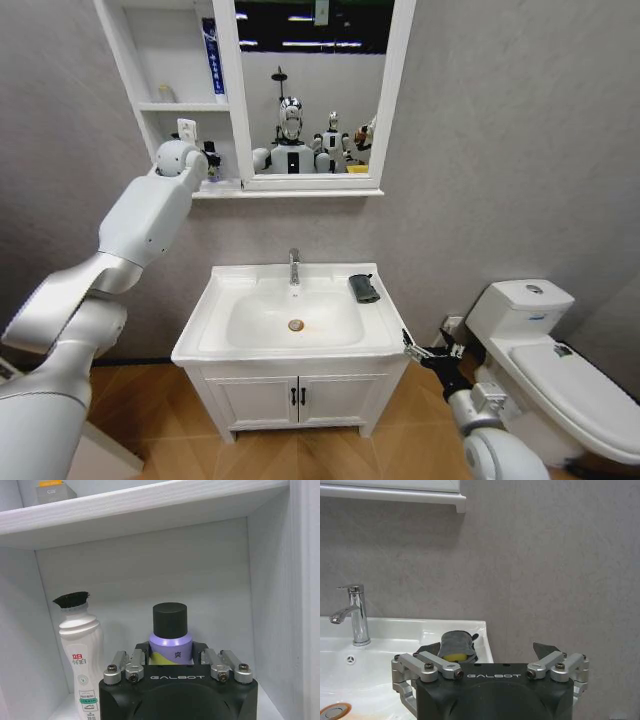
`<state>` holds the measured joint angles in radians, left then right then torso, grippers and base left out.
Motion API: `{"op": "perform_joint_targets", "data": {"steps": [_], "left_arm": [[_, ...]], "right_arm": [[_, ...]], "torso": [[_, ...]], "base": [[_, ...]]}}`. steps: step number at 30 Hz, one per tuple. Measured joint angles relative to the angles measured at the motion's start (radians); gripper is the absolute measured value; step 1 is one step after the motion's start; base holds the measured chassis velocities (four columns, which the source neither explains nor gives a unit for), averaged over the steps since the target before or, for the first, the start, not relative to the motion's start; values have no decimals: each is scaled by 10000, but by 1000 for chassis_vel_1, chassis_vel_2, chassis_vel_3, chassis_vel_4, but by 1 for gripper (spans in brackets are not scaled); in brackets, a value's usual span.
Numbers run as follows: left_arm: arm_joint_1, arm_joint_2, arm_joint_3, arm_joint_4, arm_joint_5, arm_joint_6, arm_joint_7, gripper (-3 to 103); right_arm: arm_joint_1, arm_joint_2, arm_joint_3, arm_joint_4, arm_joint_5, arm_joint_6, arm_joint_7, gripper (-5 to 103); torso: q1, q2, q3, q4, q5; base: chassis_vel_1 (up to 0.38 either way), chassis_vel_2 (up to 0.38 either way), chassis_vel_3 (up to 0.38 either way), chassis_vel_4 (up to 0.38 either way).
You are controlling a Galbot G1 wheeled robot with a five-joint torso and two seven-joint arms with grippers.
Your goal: Move facial cleanser and shampoo from washbasin to cabinet, then wipe washbasin with towel.
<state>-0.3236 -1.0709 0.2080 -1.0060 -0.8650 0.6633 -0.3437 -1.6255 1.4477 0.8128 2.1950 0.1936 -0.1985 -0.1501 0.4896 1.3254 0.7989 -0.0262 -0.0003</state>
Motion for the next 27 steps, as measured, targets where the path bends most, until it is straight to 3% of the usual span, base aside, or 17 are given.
{"op": "perform_joint_targets", "data": {"steps": [2, 10, 11, 13, 14, 16, 23, 24, 26, 27], "left_arm": [[1, 0, -1, -18, -2, 19, -7, 40], [-17, -15, -10, 109, 7, 34, -68, 72], [-17, -15, -10, 109, 7, 34, -68, 72], [-3, -2, -47, 69, 12, 28, -115, 84], [-3, -2, -47, 69, 12, 28, -115, 84], [156, 175, -244, -491, -129, 65, -268, 98], [804, 904, -676, -2308, -719, 327, -718, 100], [1100, 1198, -937, -3127, -1012, 429, -936, 100], [1123, 1221, -959, -3194, -1034, 437, -952, 100], [1412, 1503, -1222, -3930, -1321, 512, -1209, 100]], "right_arm": [[9, 1, -16, -11, -1, 0, -8, 100], [48, 43, -76, -93, -17, 0, -37, 100], [48, 43, -76, -93, -17, 0, -37, 100], [28, 46, -77, -101, -25, 0, -42, 100], [28, 46, -77, -101, -25, 0, -42, 100], [34, 45, -75, -101, -39, 0, -41, 100], [58, 87, -136, -105, -127, -13, -34, 100], [63, 105, -160, -106, -154, -21, -25, 100], [63, 105, -160, -106, -154, -21, -25, 100], [65, 121, -185, -106, -174, -24, -18, 100]], "torso": [[0, 0, 0, -1, 0], [0, 0, 0, 0, -1], [0, 0, 0, 0, -1], [0, 0, 1, -1, -1], [0, 0, 1, -1, -1], [0, 0, 0, -1, 0], [0, -1, 1, -1, -2], [1, -1, 0, 0, -2], [0, -1, 0, 0, -2], [0, 0, 0, -1, 0]], "base": [[0, 0, 0, 0], [0, 0, 0, 0], [0, 0, 0, 0], [0, 0, 0, 0], [0, 0, 0, 0], [0, 0, 0, 0], [0, 0, 0, 0], [0, 0, 0, 0], [0, 0, 0, 0], [0, 0, 0, 0]]}}
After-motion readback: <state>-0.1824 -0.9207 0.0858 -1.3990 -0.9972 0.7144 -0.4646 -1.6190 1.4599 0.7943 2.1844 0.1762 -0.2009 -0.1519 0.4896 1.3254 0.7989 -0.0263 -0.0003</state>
